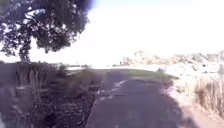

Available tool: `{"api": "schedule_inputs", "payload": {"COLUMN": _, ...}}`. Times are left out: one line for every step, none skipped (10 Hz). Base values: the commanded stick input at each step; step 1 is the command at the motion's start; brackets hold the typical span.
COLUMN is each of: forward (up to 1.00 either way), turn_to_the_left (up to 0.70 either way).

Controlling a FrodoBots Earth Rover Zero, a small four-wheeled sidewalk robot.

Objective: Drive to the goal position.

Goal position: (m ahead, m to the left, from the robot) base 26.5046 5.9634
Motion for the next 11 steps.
{"api": "schedule_inputs", "payload": {"forward": 0.70, "turn_to_the_left": 0.00}}
{"api": "schedule_inputs", "payload": {"forward": 0.70, "turn_to_the_left": 0.00}}
{"api": "schedule_inputs", "payload": {"forward": 0.70, "turn_to_the_left": 0.00}}
{"api": "schedule_inputs", "payload": {"forward": 0.70, "turn_to_the_left": 0.00}}
{"api": "schedule_inputs", "payload": {"forward": 0.70, "turn_to_the_left": 0.00}}
{"api": "schedule_inputs", "payload": {"forward": 0.70, "turn_to_the_left": 0.00}}
{"api": "schedule_inputs", "payload": {"forward": 0.70, "turn_to_the_left": 0.00}}
{"api": "schedule_inputs", "payload": {"forward": 0.70, "turn_to_the_left": -0.01}}
{"api": "schedule_inputs", "payload": {"forward": 0.70, "turn_to_the_left": 0.00}}
{"api": "schedule_inputs", "payload": {"forward": 0.70, "turn_to_the_left": 0.00}}
{"api": "schedule_inputs", "payload": {"forward": 0.70, "turn_to_the_left": 0.01}}
